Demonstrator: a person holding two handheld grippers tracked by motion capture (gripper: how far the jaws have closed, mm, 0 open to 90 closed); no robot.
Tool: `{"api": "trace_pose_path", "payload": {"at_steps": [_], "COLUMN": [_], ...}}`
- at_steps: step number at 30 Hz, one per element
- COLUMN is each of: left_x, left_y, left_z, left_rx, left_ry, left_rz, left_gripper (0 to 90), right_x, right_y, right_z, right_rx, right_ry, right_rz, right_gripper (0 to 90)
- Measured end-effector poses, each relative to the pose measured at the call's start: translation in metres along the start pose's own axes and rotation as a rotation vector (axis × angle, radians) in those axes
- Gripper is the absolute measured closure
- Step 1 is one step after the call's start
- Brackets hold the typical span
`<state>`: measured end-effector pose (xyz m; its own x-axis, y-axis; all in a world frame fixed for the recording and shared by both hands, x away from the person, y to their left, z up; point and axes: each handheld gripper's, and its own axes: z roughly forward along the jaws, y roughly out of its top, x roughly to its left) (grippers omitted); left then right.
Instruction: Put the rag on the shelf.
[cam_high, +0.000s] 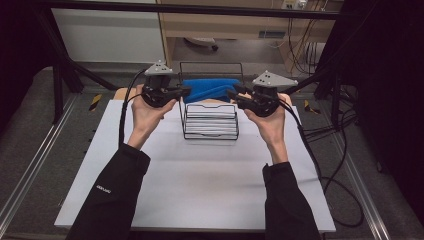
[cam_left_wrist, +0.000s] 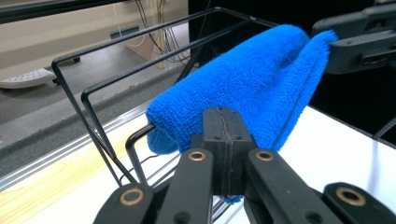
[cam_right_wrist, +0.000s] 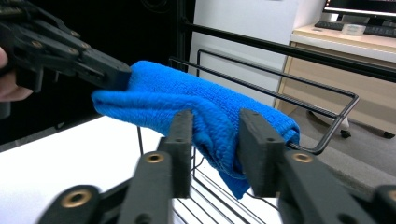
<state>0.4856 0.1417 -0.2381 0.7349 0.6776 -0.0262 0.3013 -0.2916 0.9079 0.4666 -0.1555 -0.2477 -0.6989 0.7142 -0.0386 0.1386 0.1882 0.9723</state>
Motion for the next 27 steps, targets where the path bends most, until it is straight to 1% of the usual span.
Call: {"api": "trace_pose_path", "payload": {"at_steps": [3, 5, 6, 8, 9, 10, 13, 15, 18, 21, 25, 27], "left_x": [-0.001, -0.001, -0.002, -0.002, -0.002, -0.002, -0.002, -0.001, -0.001, -0.001, -0.001, -0.001], "left_y": [-0.003, -0.005, -0.006, -0.008, -0.009, -0.01, -0.014, -0.016, -0.02, -0.024, -0.027, -0.028], "left_z": [0.003, 0.004, 0.005, 0.006, 0.006, 0.006, 0.008, 0.008, 0.01, 0.012, 0.016, 0.016], "left_rx": [0.003, 0.012, 0.014, 0.009, 0.007, 0.005, 0.01, 0.011, 0.014, 0.015, 0.023, 0.025], "left_ry": [0.006, 0.009, 0.008, 0.01, 0.01, 0.009, 0.012, 0.012, 0.014, 0.013, 0.012, 0.012], "left_rz": [0.012, 0.021, 0.022, 0.025, 0.024, 0.021, 0.022, 0.021, 0.017, 0.015, 0.017, 0.019], "left_gripper": [89.9, 89.9, 89.8, 89.9, 89.8, 89.8, 89.8, 89.8, 89.7, 89.8, 89.7, 89.2], "right_x": [-0.001, -0.001, -0.001, -0.001, 0.0, 0.0, 0.0, -0.001, -0.002, -0.003, -0.004, -0.005], "right_y": [0.002, 0.003, 0.004, 0.005, 0.004, 0.003, -0.001, -0.006, -0.011, -0.017, -0.023, -0.025], "right_z": [-0.002, -0.004, -0.004, -0.004, -0.004, -0.003, 0.0, 0.002, 0.005, 0.009, 0.012, 0.013], "right_rx": [-0.022, -0.038, -0.047, -0.048, -0.043, -0.033, 0.015, 0.048, 0.079, 0.098, 0.109, 0.109], "right_ry": [0.004, 0.01, 0.005, 0.009, 0.014, 0.016, 0.025, 0.021, 0.015, 0.007, -0.003, -0.007], "right_rz": [0.019, 0.031, 0.037, 0.039, 0.034, 0.039, 0.056, 0.064, 0.075, 0.077, 0.082, 0.083], "right_gripper": [54.7, 51.1, 50.4, 53.7, 57.9, 64.4, 77.1, 81.7, 85.1, 86.0, 85.5, 83.7]}}
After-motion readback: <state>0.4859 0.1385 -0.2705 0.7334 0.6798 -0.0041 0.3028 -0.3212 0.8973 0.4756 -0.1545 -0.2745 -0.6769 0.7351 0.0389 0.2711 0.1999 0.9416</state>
